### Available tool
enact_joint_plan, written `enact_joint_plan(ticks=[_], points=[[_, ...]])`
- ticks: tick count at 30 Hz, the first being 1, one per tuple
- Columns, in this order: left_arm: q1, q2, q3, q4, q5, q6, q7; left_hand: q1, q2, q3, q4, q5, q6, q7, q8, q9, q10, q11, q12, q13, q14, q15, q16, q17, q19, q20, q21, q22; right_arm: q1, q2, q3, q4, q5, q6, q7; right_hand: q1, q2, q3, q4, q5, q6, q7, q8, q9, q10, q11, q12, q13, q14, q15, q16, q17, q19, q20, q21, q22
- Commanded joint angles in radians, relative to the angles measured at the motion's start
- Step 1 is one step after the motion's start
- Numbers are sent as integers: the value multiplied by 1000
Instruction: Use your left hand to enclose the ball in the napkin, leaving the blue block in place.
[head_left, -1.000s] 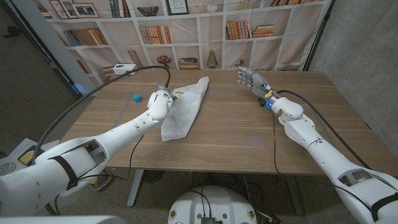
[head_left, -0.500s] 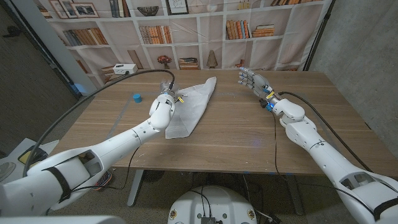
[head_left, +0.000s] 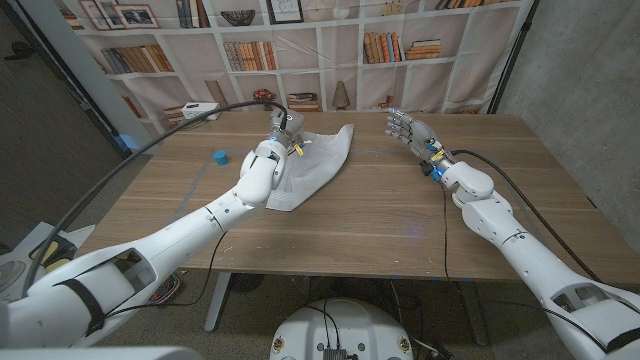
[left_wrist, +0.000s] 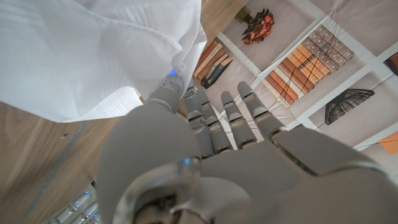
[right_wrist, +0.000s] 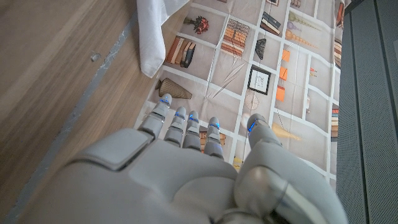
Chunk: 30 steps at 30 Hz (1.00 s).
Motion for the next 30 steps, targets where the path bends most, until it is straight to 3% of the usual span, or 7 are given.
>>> enact_joint_plan(ticks=[1, 3, 7, 10, 13, 22, 30], points=[[-43, -26, -6, -14, 34, -170, -94, 0, -17, 4, -7, -3, 98, -91, 1, -7, 7, -9, -2, 3, 7, -171, -6, 2, 3, -7, 10, 1, -13, -1, 8, 0, 7, 11, 0, 2, 0, -4, -1, 1, 3, -1, -2, 1, 4, 0, -3, 2, 6, -1, 6, 0, 4, 4, 6, 2], [-58, -35, 3, -1, 48, -186, -100, -7, -30, 4, -6, -6, 109, -108, -1, -14, 11, -12, -3, 4, 9, -170, -8, 0, 3, -8, 11, 1, -11, 0, 7, 5, 6, 15, 1, 2, 0, -4, -2, 1, 3, -1, -2, 1, 5, 0, -2, 2, 7, 0, 6, 0, 4, 3, 6, 2], [-81, -56, 25, 28, 92, -203, -72, -25, -22, 0, 9, -10, 86, -126, -19, -25, 5, -16, -8, 6, 6, -170, -5, 6, 0, -5, 11, 1, -10, 5, 8, 12, 9, 18, 2, 2, -1, -4, -2, 1, 3, -2, -2, 1, 5, 0, -2, 2, 7, 0, 7, -1, 4, 4, 6, 2], [-98, -74, 51, 62, 141, -212, -14, -46, -3, -26, 27, -5, 62, -188, -37, -35, 4, -30, -14, 10, -1, -172, 6, 19, 5, -6, 15, 2, -8, 7, 7, 18, 9, 22, 3, 2, -1, -5, -2, 1, 3, -2, -2, 1, 6, 2, -2, 2, 7, 0, 7, -1, 5, 5, 6, 2], [-113, -85, 80, 96, 177, -238, 67, -71, 7, -36, 45, 3, 46, -228, -48, -41, 12, -34, -15, 15, 10, -170, 11, 22, 14, -6, 20, 3, -11, 9, 9, 16, 11, 20, -1, 2, -1, -5, -2, 1, 3, -1, -2, 1, 6, 0, -2, 2, 8, 1, 7, -1, 5, 4, 7, 2], [-180, -61, 207, 147, 364, -359, 222, -70, -12, -42, 32, 16, 55, -233, -61, -54, 72, -38, -3, 22, 39, -175, 17, 19, 32, -17, 28, 1, -27, 2, 17, -1, 13, 18, -13, 2, 0, -5, -1, 1, 3, -1, -2, 1, 5, 0, -2, 2, 8, 0, 7, -1, 5, 5, 7, 2], [-229, -3, 272, 85, 478, -523, 205, -59, -14, -43, 23, 20, 73, -232, -62, -57, 89, -39, -3, 23, 42, -180, 19, 20, 33, -28, 27, 0, -36, -1, 19, -5, 12, 36, -11, 2, -1, -5, -2, 1, 3, -1, -2, 1, 4, -1, -2, 2, 6, -4, 6, -1, 5, 4, 6, 2]])
